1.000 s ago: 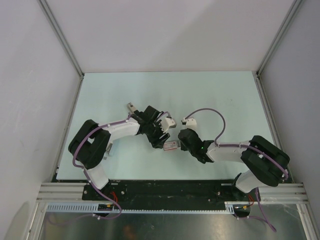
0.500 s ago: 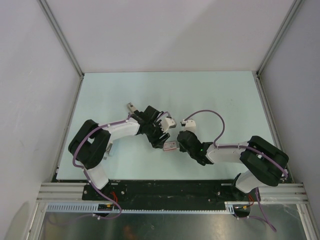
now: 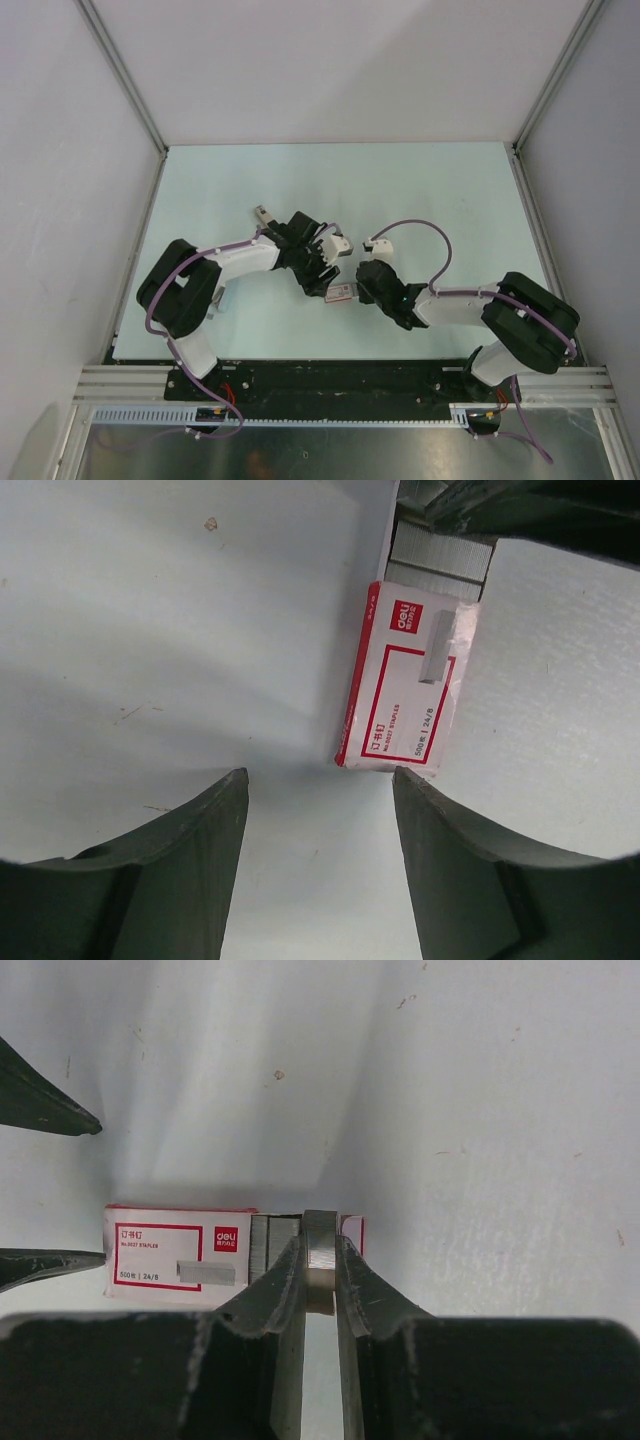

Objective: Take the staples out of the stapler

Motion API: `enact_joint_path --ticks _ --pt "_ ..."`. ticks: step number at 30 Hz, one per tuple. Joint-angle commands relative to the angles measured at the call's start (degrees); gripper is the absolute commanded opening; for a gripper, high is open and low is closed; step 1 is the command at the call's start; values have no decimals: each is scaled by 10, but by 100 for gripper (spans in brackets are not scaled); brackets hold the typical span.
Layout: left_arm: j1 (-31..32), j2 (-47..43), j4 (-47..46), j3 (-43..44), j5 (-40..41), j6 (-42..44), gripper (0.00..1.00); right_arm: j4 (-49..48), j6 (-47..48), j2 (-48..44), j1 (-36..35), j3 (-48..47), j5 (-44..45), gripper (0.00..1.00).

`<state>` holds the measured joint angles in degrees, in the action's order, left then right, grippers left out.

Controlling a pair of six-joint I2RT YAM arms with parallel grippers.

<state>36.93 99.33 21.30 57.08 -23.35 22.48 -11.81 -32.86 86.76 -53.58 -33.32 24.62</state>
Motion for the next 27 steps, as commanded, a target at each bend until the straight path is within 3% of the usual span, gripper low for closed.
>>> enact_joint_path --ticks 1,19,27 --pt "-4 -10 0 -10 -10 -2 65 19 -8 -24 8 4 6 3" --pt "-4 -13 0 -10 -5 0 65 34 5 -45 4 4 -16 34" --pt "-4 -13 0 -11 -4 2 65 37 13 -101 26 2 -24 32"
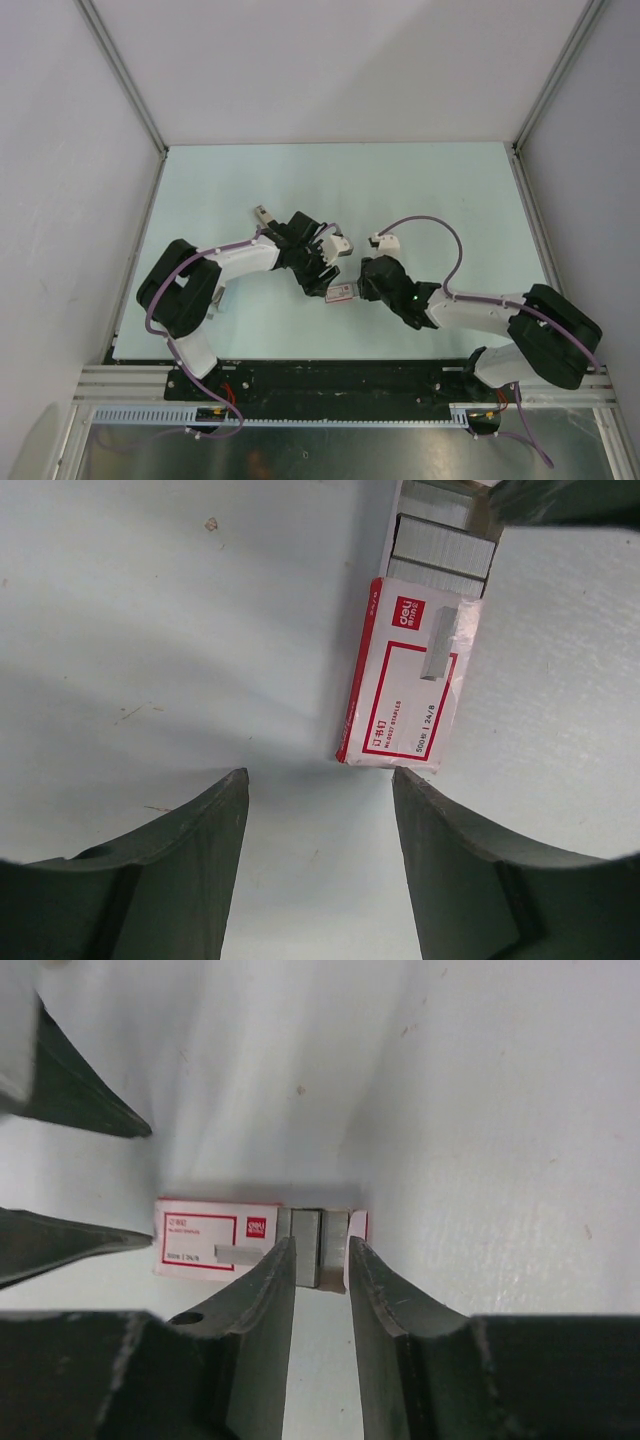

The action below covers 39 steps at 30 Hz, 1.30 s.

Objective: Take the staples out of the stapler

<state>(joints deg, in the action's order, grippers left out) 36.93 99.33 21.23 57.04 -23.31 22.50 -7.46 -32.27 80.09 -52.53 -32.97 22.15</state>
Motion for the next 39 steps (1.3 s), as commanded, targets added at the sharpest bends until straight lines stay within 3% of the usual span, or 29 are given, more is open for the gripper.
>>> enact_joint_path --ticks 1,11,27,39 --pt "-4 -13 1 -11 -4 2 65 -7 7 -38 20 -1 -2 30" --pt "-4 -12 1 -11 -5 1 65 -13 -24 -15 95 14 -86 24" --pt "-4 -15 1 -13 -2 0 65 -210 -142 57 187 116 -329 17" --pt "-4 -18 1 -14 1 3 65 -283 -192 75 227 161 -377 17"
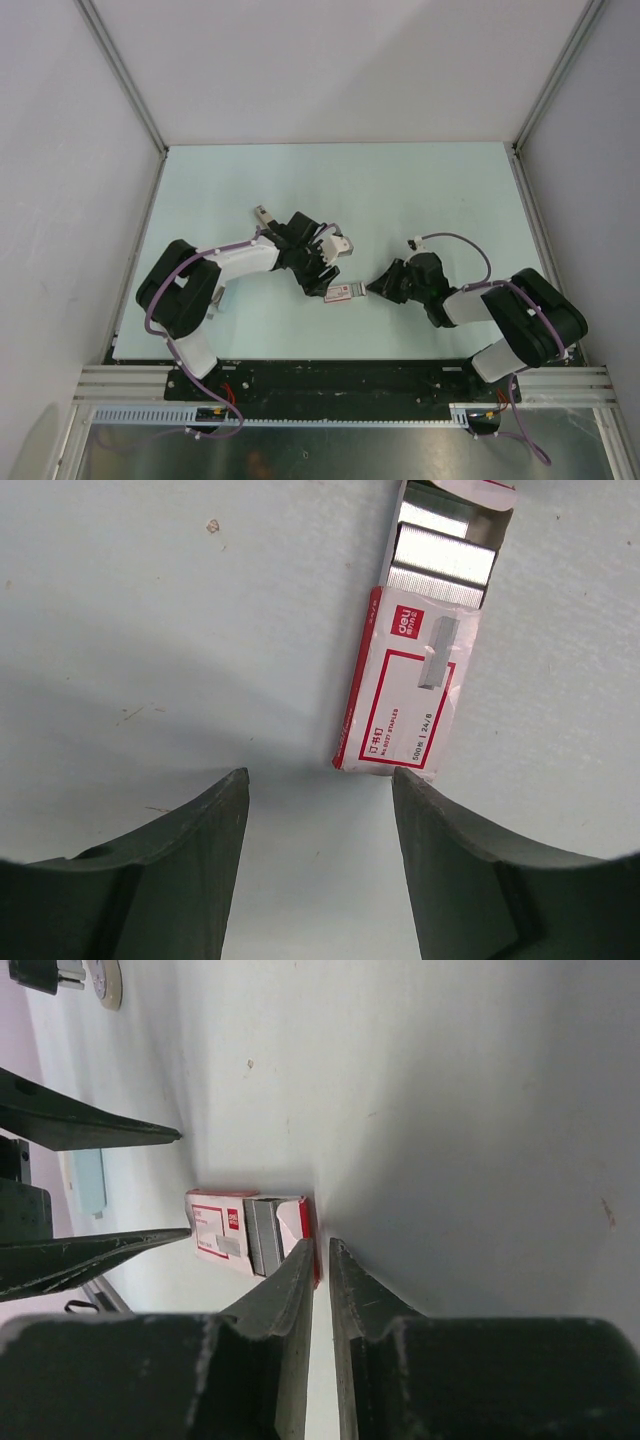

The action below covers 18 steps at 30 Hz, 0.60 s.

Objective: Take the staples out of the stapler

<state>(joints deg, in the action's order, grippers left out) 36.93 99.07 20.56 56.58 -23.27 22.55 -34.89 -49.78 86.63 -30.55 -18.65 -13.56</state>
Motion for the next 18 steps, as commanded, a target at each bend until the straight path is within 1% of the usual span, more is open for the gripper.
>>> enact_joint_path --ticks 1,10,18 --pt "-4 -16 7 -10 1 3 65 -14 -20 10 10 21 -22 16" --pt "-4 -16 7 -11 2 3 65 -74 -49 22 21 42 -45 16" --pt "-4 -16 7 -10 4 4 65 -120 -70 39 28 51 -59 23"
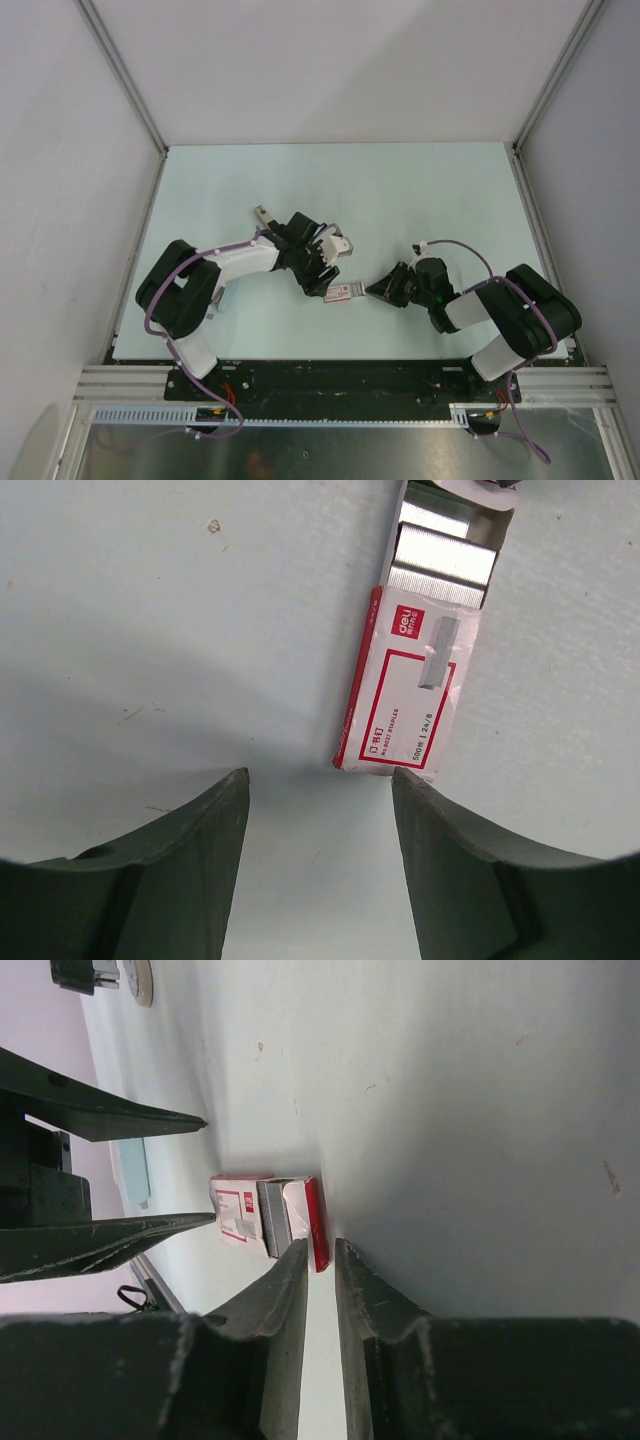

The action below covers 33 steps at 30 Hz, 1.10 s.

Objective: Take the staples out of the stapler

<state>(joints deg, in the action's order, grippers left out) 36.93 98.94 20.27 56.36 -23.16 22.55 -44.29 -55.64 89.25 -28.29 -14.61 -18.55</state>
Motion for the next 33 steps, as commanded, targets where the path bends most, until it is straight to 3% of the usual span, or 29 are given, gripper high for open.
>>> enact_joint_path --ticks 1,17,33 --pt "-4 -14 10 -8 2 5 65 -27 -11 14 6 10 -10 23" --pt "-4 -8 10 -5 -1 4 65 -20 4 42 -20 -18 2 11" --pt "-4 -5 10 -5 -3 4 64 7 21 50 -72 -51 16 8"
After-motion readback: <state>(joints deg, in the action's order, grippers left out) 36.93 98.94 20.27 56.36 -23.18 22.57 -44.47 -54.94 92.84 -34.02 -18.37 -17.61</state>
